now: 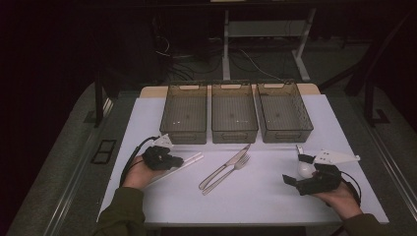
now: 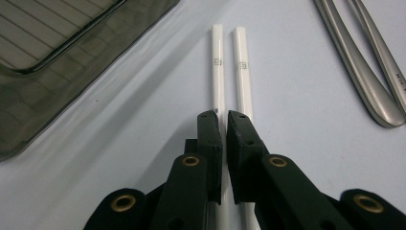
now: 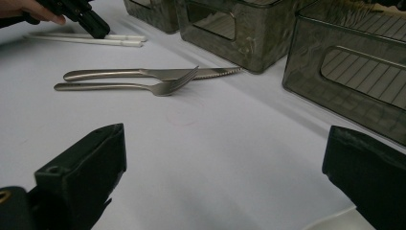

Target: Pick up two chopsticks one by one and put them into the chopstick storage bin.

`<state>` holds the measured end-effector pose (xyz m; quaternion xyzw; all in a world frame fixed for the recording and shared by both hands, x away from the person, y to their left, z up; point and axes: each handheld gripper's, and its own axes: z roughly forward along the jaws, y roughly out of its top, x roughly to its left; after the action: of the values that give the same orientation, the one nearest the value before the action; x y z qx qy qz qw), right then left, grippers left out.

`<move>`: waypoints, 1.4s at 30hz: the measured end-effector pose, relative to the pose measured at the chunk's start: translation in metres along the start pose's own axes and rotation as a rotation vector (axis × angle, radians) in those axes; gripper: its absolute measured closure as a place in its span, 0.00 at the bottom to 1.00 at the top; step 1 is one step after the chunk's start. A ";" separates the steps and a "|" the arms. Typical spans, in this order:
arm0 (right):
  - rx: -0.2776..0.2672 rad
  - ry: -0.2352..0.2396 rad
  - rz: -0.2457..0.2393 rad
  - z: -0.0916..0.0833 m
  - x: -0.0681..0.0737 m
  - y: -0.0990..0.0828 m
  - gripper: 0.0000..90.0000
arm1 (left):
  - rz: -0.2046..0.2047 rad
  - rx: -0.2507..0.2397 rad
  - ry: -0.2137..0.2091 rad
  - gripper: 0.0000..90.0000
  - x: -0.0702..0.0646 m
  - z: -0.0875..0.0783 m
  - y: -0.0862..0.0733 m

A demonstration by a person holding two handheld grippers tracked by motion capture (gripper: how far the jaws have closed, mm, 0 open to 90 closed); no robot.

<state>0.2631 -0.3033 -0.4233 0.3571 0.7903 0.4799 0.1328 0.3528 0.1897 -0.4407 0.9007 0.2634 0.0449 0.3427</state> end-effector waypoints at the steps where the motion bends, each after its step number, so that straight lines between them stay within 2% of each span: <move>1: 0.000 0.000 0.000 0.000 0.000 0.000 0.01 | 0.003 0.005 0.001 0.93 0.000 0.000 0.000; 2: 0.000 -0.001 0.000 0.000 0.000 0.000 0.01 | 0.002 0.009 0.005 0.93 0.000 0.000 0.001; 3: 0.000 -0.001 0.001 0.000 0.000 0.000 0.01 | 0.017 0.015 0.013 0.93 0.000 0.000 0.002; 5: -0.001 -0.001 0.000 0.000 0.000 0.000 0.01 | 0.007 0.014 0.020 0.93 -0.001 0.000 0.003; 6: -0.001 -0.001 0.000 0.000 0.000 0.000 0.01 | 0.012 0.035 0.027 0.93 -0.001 -0.001 0.004; 9: -0.001 -0.003 0.002 0.000 0.000 0.000 0.01 | 0.016 0.047 0.045 0.93 -0.001 -0.004 0.008; 15: 0.000 -0.001 0.002 0.000 0.000 0.000 0.01 | 0.006 0.040 0.056 0.93 -0.002 -0.009 0.013; 18: -0.001 -0.002 0.002 0.000 0.000 0.000 0.01 | -0.006 0.011 0.061 0.93 -0.002 -0.016 0.016; 23: 0.002 0.000 0.004 0.000 0.000 0.000 0.01 | -0.012 -0.009 0.059 0.93 -0.003 -0.023 0.018; 28: 0.002 -0.003 0.007 0.000 0.000 0.000 0.01 | -0.030 -0.057 0.048 0.93 -0.004 -0.033 0.024; 31: 0.003 -0.002 0.007 0.000 0.000 0.000 0.01 | -0.020 -0.082 0.045 0.93 -0.006 -0.038 0.028; 33: 0.001 -0.001 0.009 0.000 0.000 0.000 0.01 | -0.034 -0.100 0.043 0.93 -0.006 -0.041 0.030; 42: -0.005 -0.002 0.017 0.000 -0.001 -0.001 0.01 | -0.028 -0.154 0.033 0.93 -0.007 -0.052 0.042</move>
<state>0.2638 -0.3041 -0.4240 0.3639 0.7858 0.4827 0.1305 0.3521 0.1908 -0.3731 0.8671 0.2771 0.0750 0.4070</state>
